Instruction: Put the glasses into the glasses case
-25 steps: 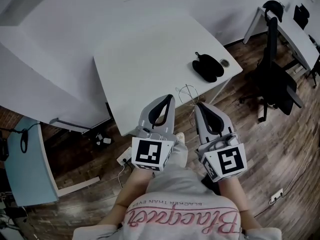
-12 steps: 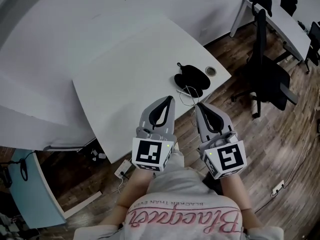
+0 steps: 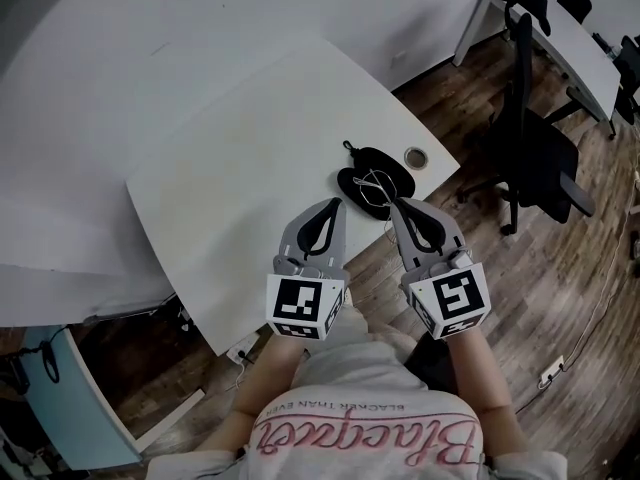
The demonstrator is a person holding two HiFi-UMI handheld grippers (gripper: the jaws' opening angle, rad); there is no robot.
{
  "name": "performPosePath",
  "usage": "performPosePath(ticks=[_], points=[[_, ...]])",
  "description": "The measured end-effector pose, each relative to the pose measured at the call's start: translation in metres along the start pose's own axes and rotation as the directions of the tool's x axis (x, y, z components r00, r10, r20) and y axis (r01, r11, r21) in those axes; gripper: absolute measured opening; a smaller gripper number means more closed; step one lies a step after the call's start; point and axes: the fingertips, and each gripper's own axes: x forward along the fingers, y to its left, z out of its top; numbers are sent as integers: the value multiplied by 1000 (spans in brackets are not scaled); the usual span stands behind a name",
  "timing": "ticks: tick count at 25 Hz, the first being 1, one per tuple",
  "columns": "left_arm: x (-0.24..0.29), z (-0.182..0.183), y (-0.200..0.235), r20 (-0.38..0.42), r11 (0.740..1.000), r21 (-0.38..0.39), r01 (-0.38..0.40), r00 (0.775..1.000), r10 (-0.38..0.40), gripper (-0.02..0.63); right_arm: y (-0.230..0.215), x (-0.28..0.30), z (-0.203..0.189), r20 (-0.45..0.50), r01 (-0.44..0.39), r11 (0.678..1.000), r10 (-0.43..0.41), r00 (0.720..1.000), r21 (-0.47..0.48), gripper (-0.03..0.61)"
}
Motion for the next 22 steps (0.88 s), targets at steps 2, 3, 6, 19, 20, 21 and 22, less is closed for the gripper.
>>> performPosePath(ticks=[2,3,6,19,20,21,22], points=[[10,-6,4,-13,1000,-4,4,1000,-4,6,-9,12,-7,-15,-7,1000,7,1000,-13,12],[15,-10,6,-19,1000,-6,7,1000,-7,6,-13,17,-10,-22,-12,1000,12,1000,-19,12],[30,-20,7,-37,1000,-12,17,999,-17,6,-24,32,-24,-47,-33,999,31,998,-37,12],[83,-58,9,-84,1000,-10,-14,996,13,6,-61,99,-112,-210,-173,977,144,967,-126,12],[86,-62,10,-91,1000,-11,-20,996,19,6,-63,104,-120,-220,-184,975,154,963,-125,12],[90,-66,11,-99,1000,-13,-26,995,24,6,-66,109,-126,-228,-191,974,160,960,-124,12],[93,-69,12,-106,999,-18,-30,994,28,6,-68,113,-131,-235,-195,973,162,958,-123,12]])
